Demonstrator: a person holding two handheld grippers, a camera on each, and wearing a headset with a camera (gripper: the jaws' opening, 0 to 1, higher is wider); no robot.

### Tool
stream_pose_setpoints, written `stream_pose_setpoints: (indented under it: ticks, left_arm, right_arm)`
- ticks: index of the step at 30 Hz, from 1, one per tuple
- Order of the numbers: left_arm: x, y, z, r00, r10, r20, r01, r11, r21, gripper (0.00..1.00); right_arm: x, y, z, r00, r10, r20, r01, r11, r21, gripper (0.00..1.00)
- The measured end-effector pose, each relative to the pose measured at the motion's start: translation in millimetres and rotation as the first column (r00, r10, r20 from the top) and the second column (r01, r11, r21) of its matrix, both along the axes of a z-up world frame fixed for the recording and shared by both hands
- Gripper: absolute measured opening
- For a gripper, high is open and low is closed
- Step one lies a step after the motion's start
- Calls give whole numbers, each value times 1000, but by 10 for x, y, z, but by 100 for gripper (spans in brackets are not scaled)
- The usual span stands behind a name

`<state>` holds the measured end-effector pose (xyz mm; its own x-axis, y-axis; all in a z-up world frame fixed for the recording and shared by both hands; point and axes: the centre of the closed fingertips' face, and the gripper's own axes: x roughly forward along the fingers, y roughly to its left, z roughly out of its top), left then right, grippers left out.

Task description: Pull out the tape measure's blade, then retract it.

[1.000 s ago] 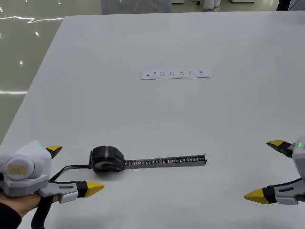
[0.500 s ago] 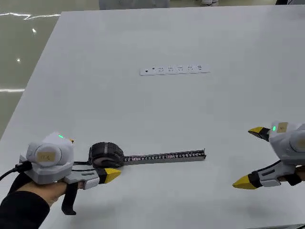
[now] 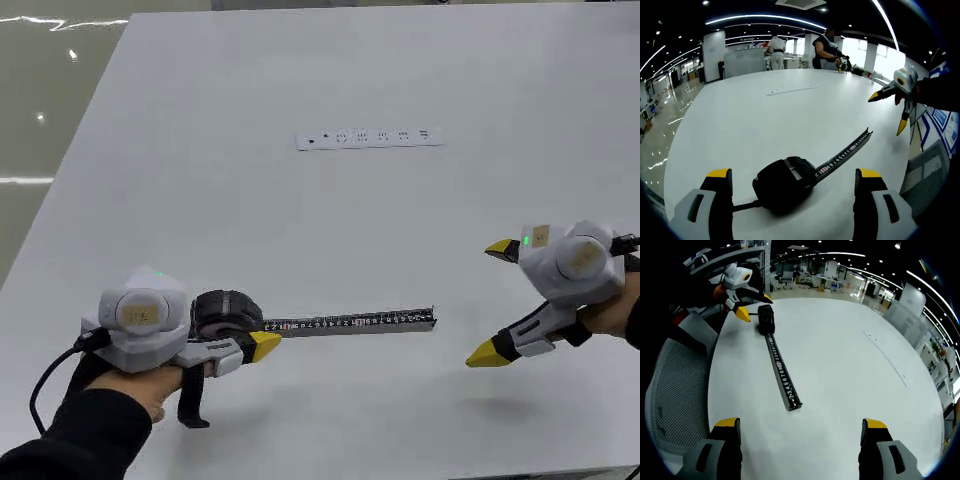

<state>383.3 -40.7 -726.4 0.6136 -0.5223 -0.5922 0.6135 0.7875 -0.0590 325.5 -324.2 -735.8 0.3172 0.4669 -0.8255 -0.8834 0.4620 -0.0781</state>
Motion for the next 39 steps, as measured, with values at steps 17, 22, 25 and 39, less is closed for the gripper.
stream_pose_setpoints:
  ticks: [17, 22, 25, 39]
  left_arm:
    - [165, 64, 21, 978, 174, 115, -165, 983, -82, 99]
    - [142, 68, 4, 975, 186, 124, -178, 981, -73, 99]
    - [157, 75, 12, 972, 186, 142, -178, 982, -64, 99]
    - [114, 110, -114, 975, 205, 92, -200, 978, -56, 99]
  right_arm:
    - [142, 223, -290, 985, 154, -71, -158, 986, -57, 77]
    - [152, 211, -382, 976, 204, -77, -211, 974, -88, 61]
    - [149, 252, -393, 972, 219, -88, -227, 970, -89, 54]
    - [102, 306, -541, 947, 282, -156, -299, 948, -105, 25]
